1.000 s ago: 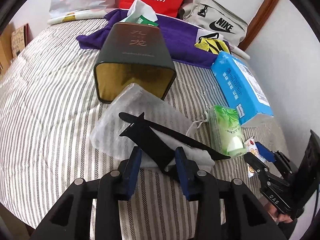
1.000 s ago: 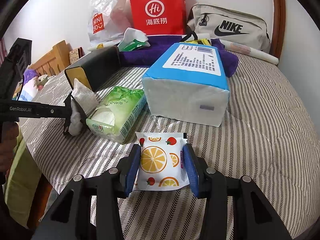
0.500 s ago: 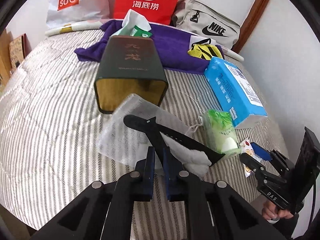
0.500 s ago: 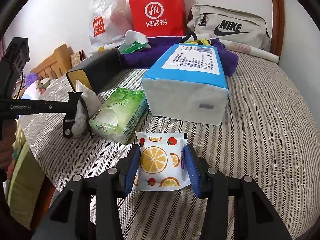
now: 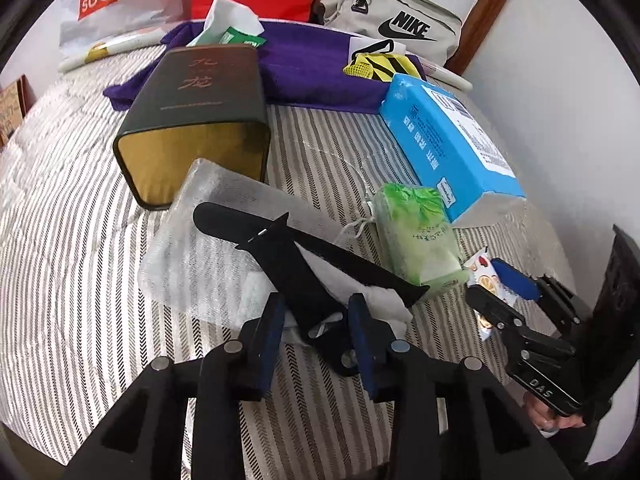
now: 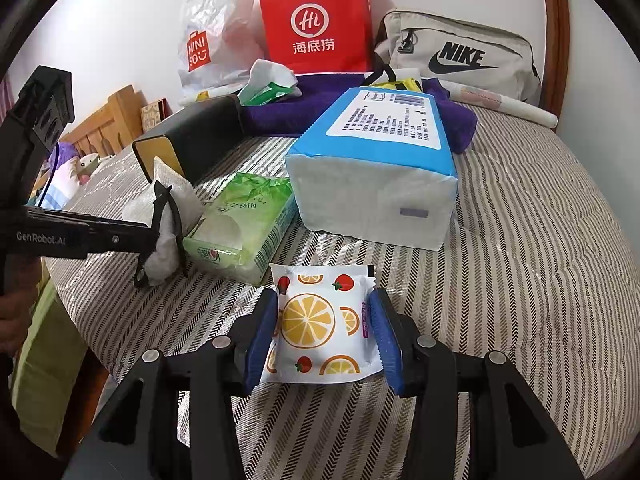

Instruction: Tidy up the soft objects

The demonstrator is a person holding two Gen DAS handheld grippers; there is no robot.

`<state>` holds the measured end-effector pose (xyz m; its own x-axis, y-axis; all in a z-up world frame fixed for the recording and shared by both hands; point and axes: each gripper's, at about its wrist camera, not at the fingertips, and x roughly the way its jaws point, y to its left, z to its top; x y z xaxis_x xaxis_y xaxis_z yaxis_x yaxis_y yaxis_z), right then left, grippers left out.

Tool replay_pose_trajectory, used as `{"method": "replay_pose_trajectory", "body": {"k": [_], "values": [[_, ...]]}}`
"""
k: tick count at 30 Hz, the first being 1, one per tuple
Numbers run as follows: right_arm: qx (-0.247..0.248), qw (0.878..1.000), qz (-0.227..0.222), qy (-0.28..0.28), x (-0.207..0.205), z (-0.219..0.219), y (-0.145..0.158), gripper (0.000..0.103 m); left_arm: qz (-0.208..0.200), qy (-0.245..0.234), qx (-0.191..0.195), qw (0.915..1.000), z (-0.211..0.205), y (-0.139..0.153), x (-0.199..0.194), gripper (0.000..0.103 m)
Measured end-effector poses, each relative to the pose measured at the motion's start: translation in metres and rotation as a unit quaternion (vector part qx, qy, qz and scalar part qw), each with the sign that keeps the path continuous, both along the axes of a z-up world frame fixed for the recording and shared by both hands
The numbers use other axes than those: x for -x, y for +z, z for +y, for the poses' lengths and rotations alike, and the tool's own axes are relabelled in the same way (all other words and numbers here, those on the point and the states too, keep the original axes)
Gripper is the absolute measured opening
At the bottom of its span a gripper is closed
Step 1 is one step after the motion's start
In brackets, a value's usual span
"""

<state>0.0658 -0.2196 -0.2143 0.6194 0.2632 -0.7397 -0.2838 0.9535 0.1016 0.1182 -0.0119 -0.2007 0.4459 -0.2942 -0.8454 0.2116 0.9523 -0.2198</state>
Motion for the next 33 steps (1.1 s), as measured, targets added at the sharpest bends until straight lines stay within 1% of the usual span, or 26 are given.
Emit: {"method": "replay_pose_trajectory", "body": {"k": [4, 7, 8, 9, 13, 15, 19, 20, 21, 23, 26, 28, 29, 30, 31, 33], "values": [[0.001, 1.000, -0.001, 0.000, 0.001, 0.001, 0.000, 0.047, -0.030, 0.007, -0.030, 0.9991, -0.010, 0.000, 0.005, 0.031], [0.002, 1.000, -0.002, 0.000, 0.001, 0.001, 0.000, 0.047, -0.039, 0.000, -0.040, 0.9984, -0.011, 0.001, 0.006, 0.029], [0.003, 1.000, -0.002, 0.001, 0.001, 0.001, 0.000, 0.047, -0.040, 0.000, -0.041, 0.9984, -0.009, 0.002, 0.006, 0.020], [0.003, 1.000, -0.002, 0.001, 0.001, 0.000, 0.000, 0.047, -0.040, 0.003, -0.050, 0.9979, -0.006, 0.004, 0.007, 0.014], [0.002, 1.000, -0.003, 0.002, 0.002, -0.001, 0.000, 0.047, -0.038, 0.012, -0.063, 0.9972, 0.011, 0.007, 0.009, 0.014], [0.003, 1.000, -0.004, 0.002, 0.002, -0.001, 0.000, 0.048, -0.025, 0.014, -0.049, 0.9984, 0.019, 0.005, 0.007, 0.014], [0.009, 1.000, -0.007, 0.003, 0.003, 0.002, 0.000, 0.051, -0.006, -0.004, 0.005, 1.0000, 0.018, 0.006, 0.009, 0.014], [0.013, 1.000, -0.008, 0.004, 0.003, 0.002, 0.000, 0.051, -0.002, -0.012, 0.015, 0.9998, 0.014, 0.005, 0.009, 0.015], [0.015, 1.000, -0.009, 0.004, 0.003, 0.003, 0.000, 0.051, 0.000, -0.018, 0.017, 0.9997, 0.010, 0.005, 0.010, 0.021], [0.013, 1.000, -0.008, 0.004, 0.003, 0.003, 0.000, 0.051, 0.001, -0.026, -0.004, 0.9997, -0.002, 0.001, 0.009, 0.025], [0.011, 1.000, -0.007, 0.005, 0.003, 0.003, 0.000, 0.051, -0.016, -0.031, -0.041, 0.9985, -0.015, 0.001, 0.011, 0.028], [0.013, 1.000, -0.008, 0.004, 0.003, 0.004, 0.000, 0.051, -0.023, -0.029, -0.072, 0.9967, -0.019, 0.001, 0.011, 0.041], [0.014, 1.000, -0.008, 0.005, 0.003, 0.004, 0.000, 0.051, -0.029, -0.022, -0.096, 0.9947, -0.020, 0.000, 0.011, 0.052], [0.015, 1.000, -0.009, 0.005, 0.003, 0.004, 0.000, 0.051, -0.034, -0.015, -0.117, 0.9925, -0.019, -0.001, 0.012, 0.054], [0.015, 1.000, -0.009, 0.005, 0.003, 0.004, 0.000, 0.051, -0.033, -0.013, -0.119, 0.9923, -0.017, -0.003, 0.012, 0.054], [0.013, 1.000, -0.009, 0.006, 0.004, 0.003, 0.000, 0.051, -0.038, -0.015, -0.110, 0.9931, -0.015, -0.001, 0.013, 0.054]]}}
